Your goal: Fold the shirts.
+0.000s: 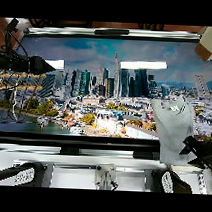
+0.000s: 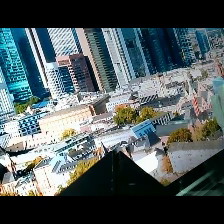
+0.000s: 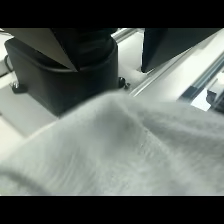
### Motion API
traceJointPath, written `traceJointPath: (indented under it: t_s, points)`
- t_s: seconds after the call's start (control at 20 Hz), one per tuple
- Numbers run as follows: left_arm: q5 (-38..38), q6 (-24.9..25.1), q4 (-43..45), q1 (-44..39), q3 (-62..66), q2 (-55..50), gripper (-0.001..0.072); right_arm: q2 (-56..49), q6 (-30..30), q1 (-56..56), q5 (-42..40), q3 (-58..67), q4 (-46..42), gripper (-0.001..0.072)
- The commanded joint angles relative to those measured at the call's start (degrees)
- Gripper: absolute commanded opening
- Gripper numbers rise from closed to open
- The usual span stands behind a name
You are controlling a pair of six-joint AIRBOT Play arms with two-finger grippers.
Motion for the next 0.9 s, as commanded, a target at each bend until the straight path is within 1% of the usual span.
traceJointPath:
  t_s: [0.0, 0.1, 0.15, 0.2, 0.25, 0.3, 0.4, 0.5, 0.55, 0.6, 0.65, 0.7, 0.75, 0.85]
  points:
    - [0.13, 0.17, 0.02, -0.02, 0.00, 0.02, 0.0035, 0.85, 1.92, -0.02, 2.91, -0.96, -3.91, 0.0500]
    - [2.21, 1.33, 0.09, -0.02, 0.13, 0.00, 0.0034, -0.72, 0.59, 0.04, 0.35, 7.04, -3.63, 0.0500]
    - [2.86, 1.42, 0.81, -0.04, 0.57, -0.17, 0.0034, -2.95, -1.09, 0.04, -1.73, 13.46, -3.78, 0.0500]
    - [2.71, 0.94, 3.23, -0.20, 1.46, -0.46, 0.0033, -5.55, -2.16, 0.09, -4.11, 20.28, -3.43, 0.0499]
    - [2.75, -0.76, 7.72, -0.74, 2.34, -0.59, 0.0033, -8.66, -2.27, 1.03, -6.71, 27.91, -2.01, 0.0499]
    - [2.73, -2.91, 14.32, -1.92, 3.37, -0.70, 0.0032, -11.61, -2.01, 3.23, -9.62, 34.64, -0.17, 0.0498]
    - [2.56, -8.70, 33.31, -6.32, 5.22, -1.18, 0.0032, -17.38, -1.40, 12.68, -18.08, 45.31, 3.15, 0.0498]
    - [0.96, -15.34, 50.34, -11.74, 5.38, -1.92, 0.0033, -22.64, 1.88, 26.97, -25.97, 50.12, 0.76, 0.0499]
    - [-1.07, -17.35, 53.75, -13.86, 5.35, -2.56, 0.0043, -25.38, 5.35, 34.38, -28.48, 50.51, -2.69, 0.0499]
    - [-3.96, -17.29, 53.31, -15.41, 5.35, -3.45, 0.0215, -28.20, 7.56, 40.26, -28.70, 50.51, -5.68, 0.0501]
    - [-7.19, -17.31, 52.63, -16.72, 5.35, -4.48, 0.0603, -31.32, 8.07, 44.74, -27.32, 50.51, -6.62, 0.0502]
    - [-9.97, -18.78, 52.28, -17.75, 5.33, -5.70, 0.0719, -33.97, 7.98, 47.23, -25.57, 50.51, -5.64, 0.0503]
    - [-11.45, -20.46, 52.22, -18.38, 5.18, -6.64, 0.0720, -36.13, 7.26, 48.59, -23.80, 50.51, -3.89, 0.0503]
    - [-10.29, -21.62, 51.60, -18.97, 3.69, -6.93, 0.0720, -37.79, 5.20, 49.03, -21.22, 50.49, -2.69, 0.0503]
